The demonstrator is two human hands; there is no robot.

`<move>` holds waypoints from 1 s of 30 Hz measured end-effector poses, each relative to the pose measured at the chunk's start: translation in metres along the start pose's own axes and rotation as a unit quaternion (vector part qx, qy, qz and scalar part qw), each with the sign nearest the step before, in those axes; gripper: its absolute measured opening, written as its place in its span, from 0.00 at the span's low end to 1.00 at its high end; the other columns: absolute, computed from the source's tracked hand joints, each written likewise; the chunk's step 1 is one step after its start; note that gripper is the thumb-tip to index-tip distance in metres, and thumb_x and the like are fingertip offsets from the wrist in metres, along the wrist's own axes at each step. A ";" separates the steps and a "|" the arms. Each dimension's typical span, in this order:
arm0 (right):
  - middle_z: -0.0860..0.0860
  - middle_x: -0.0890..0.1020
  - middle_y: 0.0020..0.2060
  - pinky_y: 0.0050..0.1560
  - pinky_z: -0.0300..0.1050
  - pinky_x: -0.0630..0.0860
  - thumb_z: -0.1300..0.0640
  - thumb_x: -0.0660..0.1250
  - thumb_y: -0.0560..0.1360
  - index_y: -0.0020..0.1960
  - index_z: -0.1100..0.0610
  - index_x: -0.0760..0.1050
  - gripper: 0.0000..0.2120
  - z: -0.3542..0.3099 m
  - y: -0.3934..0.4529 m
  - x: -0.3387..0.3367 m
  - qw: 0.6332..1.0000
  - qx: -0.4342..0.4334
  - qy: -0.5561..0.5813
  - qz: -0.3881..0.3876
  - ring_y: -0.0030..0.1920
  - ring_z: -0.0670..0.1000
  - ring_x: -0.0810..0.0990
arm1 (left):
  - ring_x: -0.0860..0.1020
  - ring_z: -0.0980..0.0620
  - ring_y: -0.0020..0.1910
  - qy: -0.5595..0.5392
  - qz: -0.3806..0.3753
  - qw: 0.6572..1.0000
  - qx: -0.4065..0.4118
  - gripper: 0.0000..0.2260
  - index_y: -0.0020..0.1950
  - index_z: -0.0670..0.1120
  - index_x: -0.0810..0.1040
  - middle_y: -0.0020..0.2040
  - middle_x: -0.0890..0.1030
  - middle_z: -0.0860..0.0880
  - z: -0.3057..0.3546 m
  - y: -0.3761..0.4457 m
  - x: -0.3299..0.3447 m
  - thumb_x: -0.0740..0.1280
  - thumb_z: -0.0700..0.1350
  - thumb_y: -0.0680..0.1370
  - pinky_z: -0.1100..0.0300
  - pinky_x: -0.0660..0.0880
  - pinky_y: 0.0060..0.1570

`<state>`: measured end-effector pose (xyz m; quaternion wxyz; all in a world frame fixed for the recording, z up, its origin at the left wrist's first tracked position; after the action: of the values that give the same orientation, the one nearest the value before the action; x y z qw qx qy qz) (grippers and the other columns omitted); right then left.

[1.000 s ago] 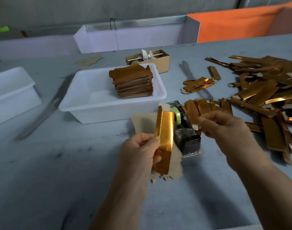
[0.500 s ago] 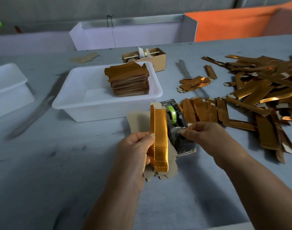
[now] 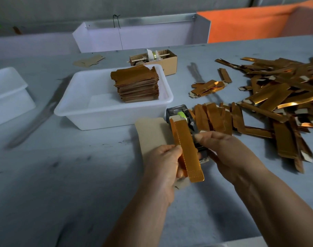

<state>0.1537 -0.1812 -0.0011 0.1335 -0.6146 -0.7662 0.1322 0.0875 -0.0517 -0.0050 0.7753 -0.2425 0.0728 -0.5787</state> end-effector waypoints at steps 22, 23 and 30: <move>0.44 0.71 0.61 0.38 0.26 0.63 0.57 0.69 0.73 0.35 0.52 0.76 0.08 -0.018 -0.029 -0.016 0.920 -0.173 -0.304 0.177 0.46 0.36 0.69 | 0.78 0.58 0.31 0.106 0.021 0.990 0.092 0.07 0.53 0.45 0.79 0.37 0.80 0.52 0.011 0.003 -0.004 0.64 0.46 0.80 0.62 0.76 0.30; 0.44 0.71 0.61 0.39 0.26 0.62 0.57 0.69 0.73 0.35 0.52 0.76 0.08 -0.017 -0.030 -0.015 0.921 -0.170 -0.301 0.177 0.48 0.37 0.68 | 0.82 0.55 0.38 0.114 0.020 0.987 0.114 0.07 0.53 0.46 0.78 0.41 0.82 0.50 0.015 0.002 -0.003 0.64 0.47 0.80 0.56 0.80 0.38; 0.40 0.70 0.58 0.42 0.26 0.62 0.56 0.69 0.73 0.36 0.50 0.76 0.07 -0.011 -0.031 -0.015 0.930 -0.177 -0.268 0.180 0.52 0.38 0.68 | 0.84 0.48 0.46 0.152 -0.005 0.976 0.158 0.04 0.50 0.49 0.77 0.45 0.85 0.50 0.027 0.000 0.006 0.64 0.47 0.80 0.43 0.80 0.51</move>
<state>0.1324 -0.2024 0.0202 -0.2143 -0.6977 -0.6605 0.1761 0.0997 -0.0499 0.0195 0.7811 -0.0264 0.0958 -0.6165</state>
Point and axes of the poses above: each hand's wrist, its own y-axis towards the middle knuckle, its own x-axis out of the palm, z = x × y, the point moved 10 cm from there along y, towards the middle knuckle
